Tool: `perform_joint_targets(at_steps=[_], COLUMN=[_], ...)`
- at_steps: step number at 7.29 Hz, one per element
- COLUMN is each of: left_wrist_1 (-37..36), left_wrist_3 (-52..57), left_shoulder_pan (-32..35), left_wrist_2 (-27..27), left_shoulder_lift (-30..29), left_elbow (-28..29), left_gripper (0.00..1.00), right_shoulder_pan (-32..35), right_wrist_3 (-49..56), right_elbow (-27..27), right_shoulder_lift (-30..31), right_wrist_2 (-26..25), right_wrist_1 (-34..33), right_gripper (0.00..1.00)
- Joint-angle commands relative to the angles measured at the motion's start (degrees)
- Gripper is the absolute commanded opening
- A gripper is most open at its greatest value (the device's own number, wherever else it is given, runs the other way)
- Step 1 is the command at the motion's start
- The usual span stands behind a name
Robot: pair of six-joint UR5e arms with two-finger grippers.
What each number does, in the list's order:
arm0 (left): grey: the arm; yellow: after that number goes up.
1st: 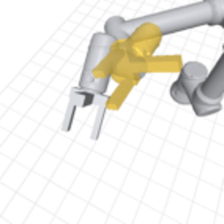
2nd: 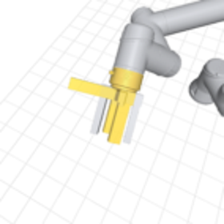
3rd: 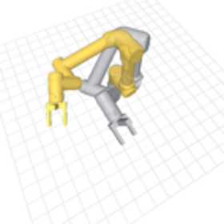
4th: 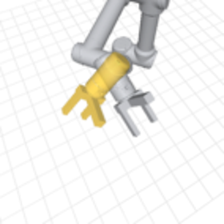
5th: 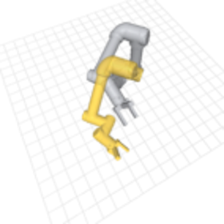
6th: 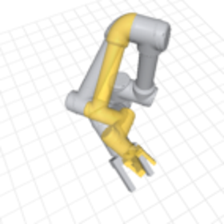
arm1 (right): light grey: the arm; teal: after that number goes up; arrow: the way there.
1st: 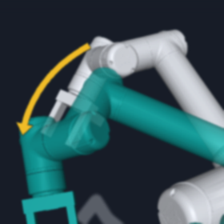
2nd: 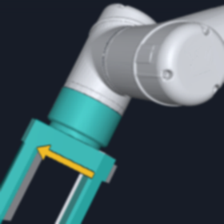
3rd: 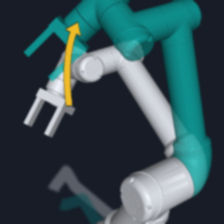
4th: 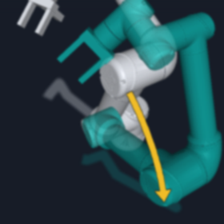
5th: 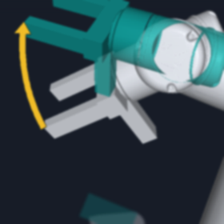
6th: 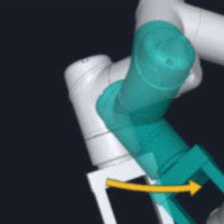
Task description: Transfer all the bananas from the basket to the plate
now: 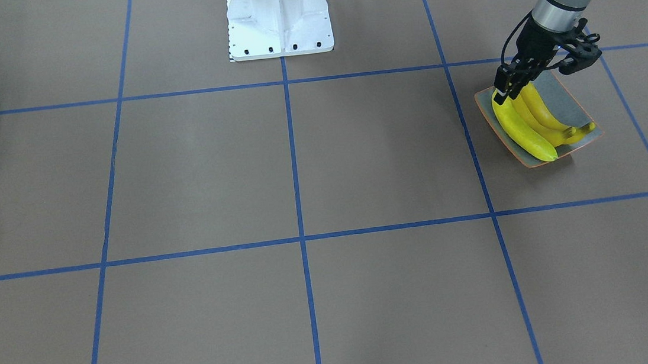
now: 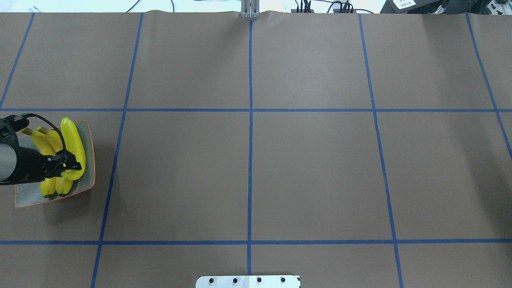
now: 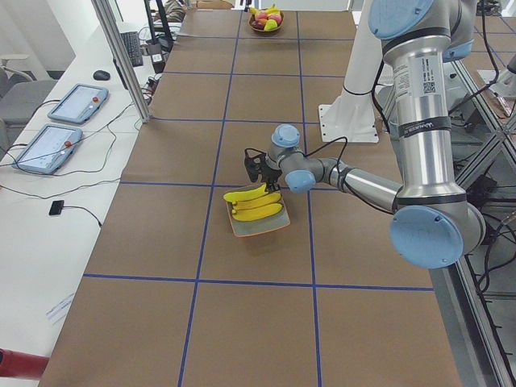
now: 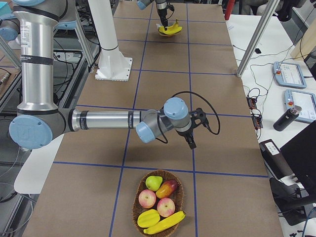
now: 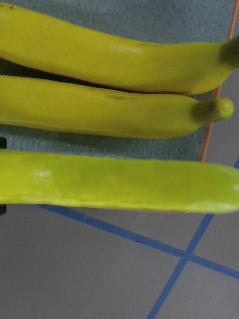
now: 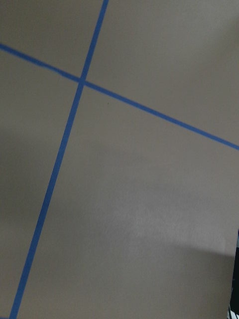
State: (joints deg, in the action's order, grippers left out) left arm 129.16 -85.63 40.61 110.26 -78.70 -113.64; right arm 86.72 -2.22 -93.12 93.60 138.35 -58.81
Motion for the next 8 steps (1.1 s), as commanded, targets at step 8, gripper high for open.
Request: perform_joint_targets(at_steps=[8], left_wrist_1=[0.4], left_wrist_3=[9.5], left_shoulder_pan=[18.9], left_wrist_2=[20.9], left_shoulder_lift=[-2.7], left_elbow=[-6.4], left_gripper=[1.00], right_shoulder_pan=[13.5], right_wrist_3=[32.5], right_elbow=[33.7], right_shoulder_lift=[-10.5], right_wrist_2=[-1.7], right_wrist_1=[0.7], right_gripper=[1.00])
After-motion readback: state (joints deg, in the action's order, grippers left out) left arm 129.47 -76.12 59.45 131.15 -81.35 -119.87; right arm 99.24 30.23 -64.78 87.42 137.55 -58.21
